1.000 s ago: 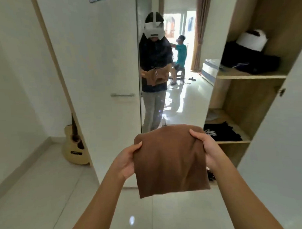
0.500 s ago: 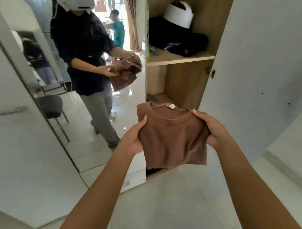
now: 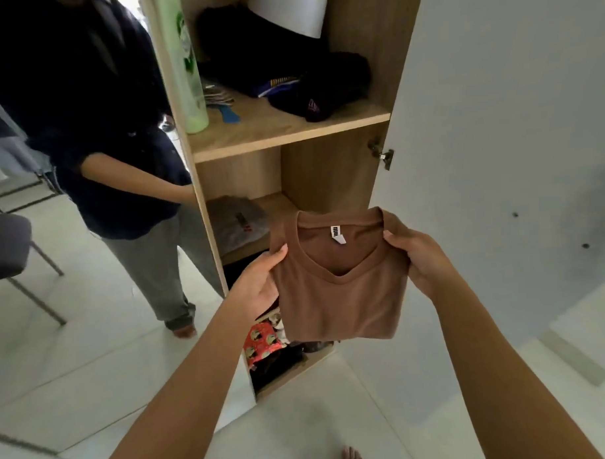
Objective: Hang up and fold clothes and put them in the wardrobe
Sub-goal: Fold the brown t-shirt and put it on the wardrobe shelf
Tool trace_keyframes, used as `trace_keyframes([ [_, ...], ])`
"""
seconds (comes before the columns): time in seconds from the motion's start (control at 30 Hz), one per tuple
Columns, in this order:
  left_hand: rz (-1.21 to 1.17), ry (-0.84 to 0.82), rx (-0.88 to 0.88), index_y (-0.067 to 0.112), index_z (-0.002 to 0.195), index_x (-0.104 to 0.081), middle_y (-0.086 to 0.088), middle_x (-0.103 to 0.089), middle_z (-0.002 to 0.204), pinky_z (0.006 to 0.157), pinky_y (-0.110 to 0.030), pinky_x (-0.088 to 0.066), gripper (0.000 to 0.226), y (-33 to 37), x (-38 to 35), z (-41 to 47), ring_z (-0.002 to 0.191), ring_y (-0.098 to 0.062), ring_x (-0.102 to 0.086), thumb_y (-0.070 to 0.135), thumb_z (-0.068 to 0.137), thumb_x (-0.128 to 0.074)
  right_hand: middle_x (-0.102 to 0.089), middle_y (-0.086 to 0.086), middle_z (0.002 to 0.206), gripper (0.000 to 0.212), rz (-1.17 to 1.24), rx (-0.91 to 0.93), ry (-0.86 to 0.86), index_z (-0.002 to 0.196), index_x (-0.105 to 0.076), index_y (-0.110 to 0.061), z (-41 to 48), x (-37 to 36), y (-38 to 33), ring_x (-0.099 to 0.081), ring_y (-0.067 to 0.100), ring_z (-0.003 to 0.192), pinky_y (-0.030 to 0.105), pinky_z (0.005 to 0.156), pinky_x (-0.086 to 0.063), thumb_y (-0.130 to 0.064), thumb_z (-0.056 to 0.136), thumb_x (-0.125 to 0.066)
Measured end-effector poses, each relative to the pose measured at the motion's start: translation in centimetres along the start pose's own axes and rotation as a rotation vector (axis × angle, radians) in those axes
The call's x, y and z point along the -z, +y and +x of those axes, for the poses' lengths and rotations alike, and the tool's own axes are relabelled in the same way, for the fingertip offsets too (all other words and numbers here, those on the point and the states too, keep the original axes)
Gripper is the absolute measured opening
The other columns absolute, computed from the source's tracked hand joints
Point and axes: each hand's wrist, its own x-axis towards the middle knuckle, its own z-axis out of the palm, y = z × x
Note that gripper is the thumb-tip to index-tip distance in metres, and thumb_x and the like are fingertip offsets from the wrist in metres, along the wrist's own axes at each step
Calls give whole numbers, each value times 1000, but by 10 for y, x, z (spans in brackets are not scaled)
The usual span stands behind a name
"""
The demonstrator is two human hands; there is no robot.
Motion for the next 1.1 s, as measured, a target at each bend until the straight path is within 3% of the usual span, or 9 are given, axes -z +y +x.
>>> trace_keyframes([
  [0.13, 5, 104, -36, 9, 112, -65, -5, -71, 106, 83, -29, -54, 23, 7, -4, 66, 101, -17, -65, 17, 93, -55, -65, 8, 116, 30, -106, 42, -36, 118, -60, -3, 80, -1, -4, -62, 21, 101, 34, 93, -48, -15, 90, -61],
  [0.3, 177, 269, -28, 15, 116, -61, 1, -67, 111, 96, -33, -43, 25, 10, 6, 131, 101, -13, -61, 25, 94, -54, -67, 12, 101, 23, -379, 108, -142, 99, -63, -3, 170, -12, -4, -62, 27, 93, 39, 88, -50, -22, 87, -66],
  [0.4, 226, 418, -78, 19, 111, -60, 1, -65, 112, 95, -32, -42, 20, 8, 17, 163, 106, -17, -58, 27, 94, -55, -59, 3, 84, 16, -489, 138, -181, 83, -53, -13, 212, -23, -2, -56, 22, 86, 33, 75, -46, -21, 87, -65],
  [0.53, 188, 579, -200, 15, 117, -60, -1, -64, 116, 91, -30, -48, 27, 10, 29, 193, 107, -17, -59, 26, 92, -59, -53, 3, 87, 21, -620, 197, -211, 94, -43, -12, 246, -43, 5, -51, 21, 84, 32, 76, -40, -21, 90, -61],
  [0.67, 150, 796, -267, 11, 136, -47, -5, -52, 135, 103, -30, -42, 52, 17, 44, 212, 119, -21, -53, 28, 89, -63, -45, -3, 69, 22, -549, 207, -290, 82, -42, -13, 255, -70, 17, -44, 9, 63, 19, 56, -39, -14, 88, -64],
  [0.8, 147, 939, -368, 8, 134, -46, -5, -53, 128, 91, -23, -42, 42, 36, 59, 225, 117, -20, -52, 22, 95, -54, -53, 3, 66, 33, -450, 184, -347, 67, -41, -20, 251, -104, 39, -54, 22, 67, 35, 64, -46, -7, 82, -68],
  [0.93, 232, 981, -370, 14, 127, -56, -11, -59, 127, 103, -42, -44, 42, 59, 92, 238, 115, -28, -56, 35, 90, -59, -61, 4, 80, 22, -231, 55, -426, 77, -51, -19, 231, -146, 59, -65, 26, 81, 41, 65, -59, -3, 84, -64],
  [1.0, 358, 958, -365, 12, 126, -57, -11, -59, 126, 100, -36, -45, 36, 75, 101, 248, 113, -26, -57, 30, 94, -55, -66, 11, 93, 19, -94, -6, -412, 85, -56, -20, 224, -165, 74, -67, 27, 88, 51, 70, -58, -3, 84, -64],
  [1.1, 577, 876, -396, 3, 122, -59, -14, -60, 122, 94, -26, -45, 29, 89, 101, 270, 111, -26, -57, 13, 95, -53, -65, 9, 105, 23, 150, -165, -319, 105, -58, -14, 219, -177, 94, -66, 18, 88, 39, 64, -59, -1, 86, -60],
])
